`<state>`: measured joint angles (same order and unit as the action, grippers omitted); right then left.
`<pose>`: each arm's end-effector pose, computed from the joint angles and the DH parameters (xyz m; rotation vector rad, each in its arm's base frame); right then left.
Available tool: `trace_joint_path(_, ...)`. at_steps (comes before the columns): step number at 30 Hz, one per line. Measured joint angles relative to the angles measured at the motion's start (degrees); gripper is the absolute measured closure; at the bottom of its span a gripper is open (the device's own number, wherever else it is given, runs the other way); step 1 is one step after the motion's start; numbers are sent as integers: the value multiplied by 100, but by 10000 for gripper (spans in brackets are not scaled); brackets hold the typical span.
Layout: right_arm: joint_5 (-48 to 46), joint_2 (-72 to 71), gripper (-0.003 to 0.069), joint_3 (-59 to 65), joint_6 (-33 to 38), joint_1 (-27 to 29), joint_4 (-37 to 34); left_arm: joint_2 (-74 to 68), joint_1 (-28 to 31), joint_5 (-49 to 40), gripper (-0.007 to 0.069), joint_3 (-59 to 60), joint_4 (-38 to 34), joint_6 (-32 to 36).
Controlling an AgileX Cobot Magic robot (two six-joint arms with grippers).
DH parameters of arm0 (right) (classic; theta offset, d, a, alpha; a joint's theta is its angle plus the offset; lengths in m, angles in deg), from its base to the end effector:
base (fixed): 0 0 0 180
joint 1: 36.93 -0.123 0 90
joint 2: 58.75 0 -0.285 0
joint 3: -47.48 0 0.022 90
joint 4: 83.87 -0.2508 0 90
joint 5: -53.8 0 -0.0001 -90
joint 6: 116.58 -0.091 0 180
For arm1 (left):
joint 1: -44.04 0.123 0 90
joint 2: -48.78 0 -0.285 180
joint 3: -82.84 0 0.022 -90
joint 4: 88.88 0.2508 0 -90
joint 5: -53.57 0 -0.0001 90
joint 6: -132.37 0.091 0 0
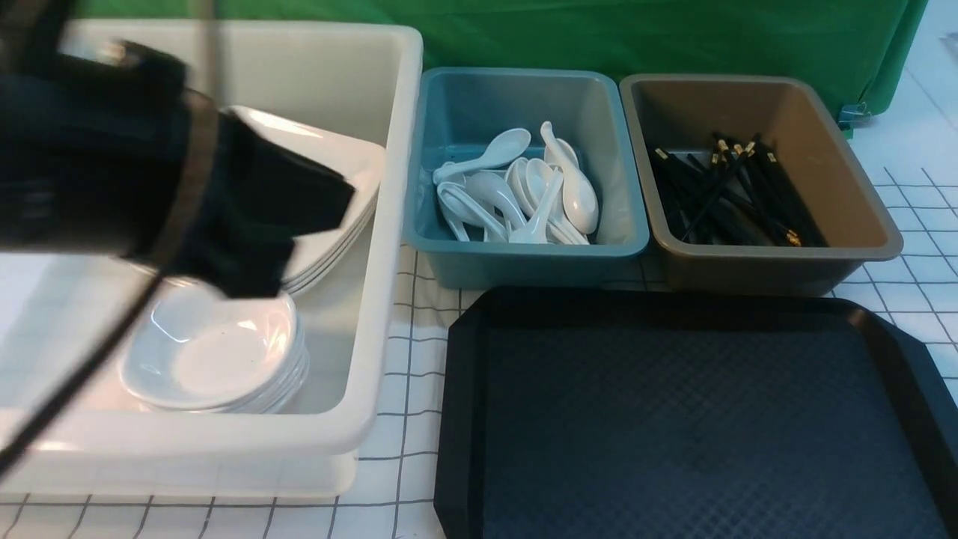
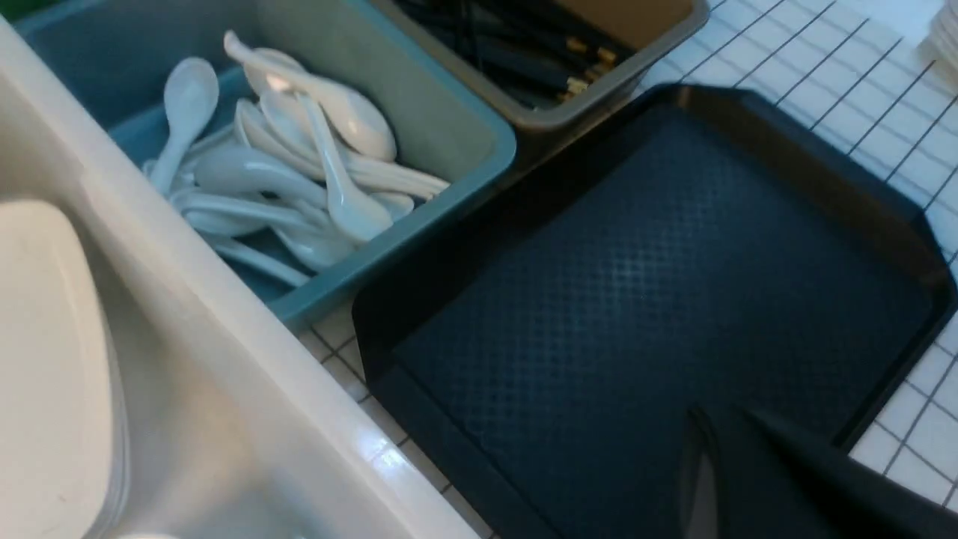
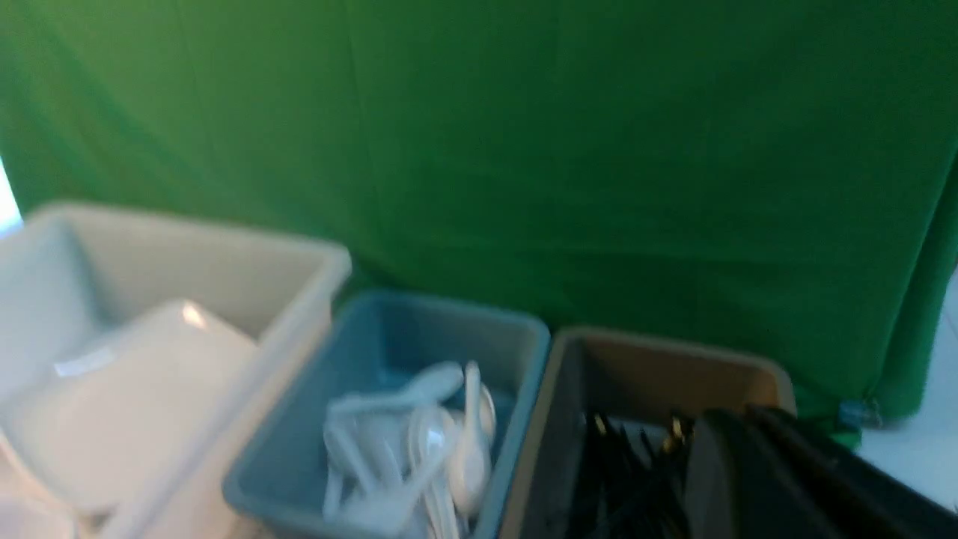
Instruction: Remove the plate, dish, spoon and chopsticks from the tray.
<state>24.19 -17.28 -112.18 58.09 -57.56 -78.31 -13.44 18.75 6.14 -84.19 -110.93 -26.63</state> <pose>0.0839 0.0269 0.4474 -0.2426 1.5805 0.2488 0.1514 -0.0994 0.4161 0.7280 1.9897 -0.4992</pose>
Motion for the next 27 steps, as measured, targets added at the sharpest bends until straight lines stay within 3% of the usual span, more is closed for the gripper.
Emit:
trace_joint_path(5, 1838, -1699, 656, 1805, -175, 0, 4, 1247, -2, 377, 627, 768, 34, -113)
trace_joint_path(9, 2559, -2560, 653, 2618, -219, 0, 7, 2140, -2, 651, 627, 1563, 148, -276)
trace_joint_path(16, 2832, -3037, 637, 2848, -220, 0, 11, 3214, -2, 1065, 627, 2876, 152, -764)
trace_joint_path(27, 2843, -3041, 604, 2848, -220, 0, 18, 3414, -2, 1193, 627, 3262, 105, -937)
